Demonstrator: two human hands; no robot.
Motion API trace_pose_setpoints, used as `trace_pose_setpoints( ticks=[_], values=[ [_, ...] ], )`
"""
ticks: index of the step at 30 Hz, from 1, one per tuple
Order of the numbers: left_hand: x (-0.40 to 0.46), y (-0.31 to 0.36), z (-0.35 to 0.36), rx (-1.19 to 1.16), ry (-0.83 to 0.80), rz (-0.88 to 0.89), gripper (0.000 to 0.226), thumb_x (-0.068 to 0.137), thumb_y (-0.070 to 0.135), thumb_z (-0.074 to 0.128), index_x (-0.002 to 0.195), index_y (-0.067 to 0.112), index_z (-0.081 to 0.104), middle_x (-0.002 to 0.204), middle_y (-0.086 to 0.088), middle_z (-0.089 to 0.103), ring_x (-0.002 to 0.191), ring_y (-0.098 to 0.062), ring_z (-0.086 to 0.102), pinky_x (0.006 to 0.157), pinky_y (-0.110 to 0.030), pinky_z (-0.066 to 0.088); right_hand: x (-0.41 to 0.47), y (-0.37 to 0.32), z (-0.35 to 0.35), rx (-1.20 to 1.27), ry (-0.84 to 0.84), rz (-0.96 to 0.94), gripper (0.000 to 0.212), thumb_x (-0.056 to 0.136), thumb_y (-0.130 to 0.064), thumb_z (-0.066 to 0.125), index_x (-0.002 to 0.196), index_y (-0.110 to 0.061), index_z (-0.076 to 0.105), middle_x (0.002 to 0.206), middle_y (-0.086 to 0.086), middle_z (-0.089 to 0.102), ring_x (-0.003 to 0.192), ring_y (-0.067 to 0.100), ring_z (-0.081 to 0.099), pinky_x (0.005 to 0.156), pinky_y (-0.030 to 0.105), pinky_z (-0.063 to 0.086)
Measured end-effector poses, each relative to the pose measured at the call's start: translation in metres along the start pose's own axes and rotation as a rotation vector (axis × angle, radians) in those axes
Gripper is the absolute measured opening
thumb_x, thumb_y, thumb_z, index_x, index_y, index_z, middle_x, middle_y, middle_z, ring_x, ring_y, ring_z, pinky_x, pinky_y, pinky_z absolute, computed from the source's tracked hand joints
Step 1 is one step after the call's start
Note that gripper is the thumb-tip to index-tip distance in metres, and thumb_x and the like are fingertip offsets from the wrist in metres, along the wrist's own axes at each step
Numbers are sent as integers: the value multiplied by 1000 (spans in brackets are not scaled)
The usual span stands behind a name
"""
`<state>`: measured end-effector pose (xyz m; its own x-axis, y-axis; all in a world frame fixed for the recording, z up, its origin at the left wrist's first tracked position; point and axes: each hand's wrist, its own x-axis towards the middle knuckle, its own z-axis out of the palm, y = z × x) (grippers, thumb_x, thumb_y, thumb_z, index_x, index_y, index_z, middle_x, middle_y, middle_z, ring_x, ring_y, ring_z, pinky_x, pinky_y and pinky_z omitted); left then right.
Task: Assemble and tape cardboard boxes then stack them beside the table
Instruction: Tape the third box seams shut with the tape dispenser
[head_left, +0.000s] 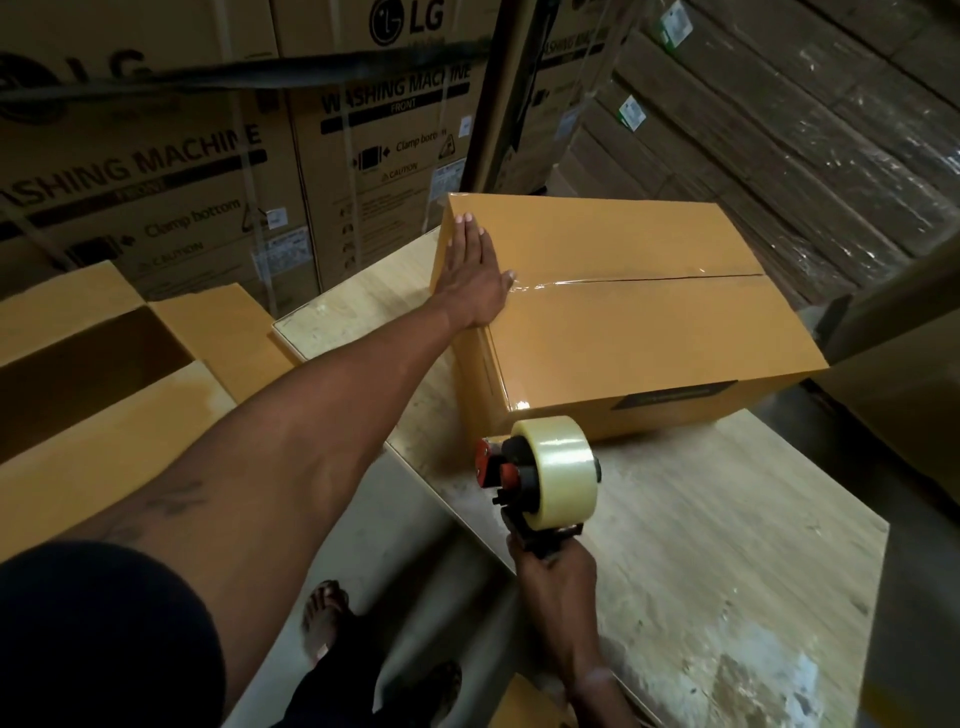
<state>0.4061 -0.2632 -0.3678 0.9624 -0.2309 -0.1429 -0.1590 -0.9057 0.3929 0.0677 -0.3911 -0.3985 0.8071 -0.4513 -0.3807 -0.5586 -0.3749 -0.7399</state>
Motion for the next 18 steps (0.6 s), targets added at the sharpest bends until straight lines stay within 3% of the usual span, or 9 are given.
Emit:
trace_pose_setpoints(
  ticks=[3,5,7,9,13,14,16,18],
  values=[
    [-1,0,-1,28,12,6,80,112,47,24,159,-7,-12,165,-27,-27,154,-38,-27,125,-45,-14,12,0,12,6,4,16,14,88,-22,81,90,-9,75,78,2,75,71,13,64,65,19,47],
    [-1,0,1,56,24,2,80,111,47,23,159,-7,-11,166,-28,-26,155,-38,-26,125,-47,-15,15,-3,18,12,18,7,13,88,-18,81,95,-9,76,86,5,77,81,14,68,72,20,50],
    [-1,2,2,77,34,-12,80,111,46,23,160,-7,-11,166,-28,-25,155,-38,-26,127,-49,-14,15,-7,22,43,19,8,5,89,-12,79,91,-14,74,84,-3,75,81,5,67,77,18,51],
    [-3,6,2,93,36,-39,81,110,47,23,160,-7,-10,165,-28,-26,155,-39,-27,127,-50,-14,14,-8,25,25,24,12,21,88,-7,77,77,-23,69,75,-13,70,74,-1,64,75,19,50],
    [-14,18,9,105,48,-70,95,105,63,22,159,-7,-12,164,-30,-27,152,-41,-31,126,-52,-16,16,2,31,-28,29,29,16,81,-9,76,68,-10,68,63,3,70,73,33,70,71,46,60],
    [-18,21,13,97,69,-70,100,102,68,21,159,-7,-12,164,-30,-26,152,-41,-31,126,-53,-15,16,1,31,-31,34,30,16,81,-9,76,68,-10,68,63,2,70,71,29,70,70,44,60],
    [-28,24,22,66,110,-68,107,98,76,17,159,-7,-13,164,-30,-27,152,-40,-32,126,-53,-15,16,-1,30,-16,42,17,21,84,-10,79,68,-17,68,65,-4,71,65,6,66,65,31,54],
    [-35,26,27,46,146,-42,109,96,80,13,159,-5,-14,165,-28,-27,152,-38,-32,126,-53,-15,15,-2,30,-9,48,10,21,87,-16,79,72,-23,68,69,-9,70,66,-1,61,62,24,47]
  ],
)
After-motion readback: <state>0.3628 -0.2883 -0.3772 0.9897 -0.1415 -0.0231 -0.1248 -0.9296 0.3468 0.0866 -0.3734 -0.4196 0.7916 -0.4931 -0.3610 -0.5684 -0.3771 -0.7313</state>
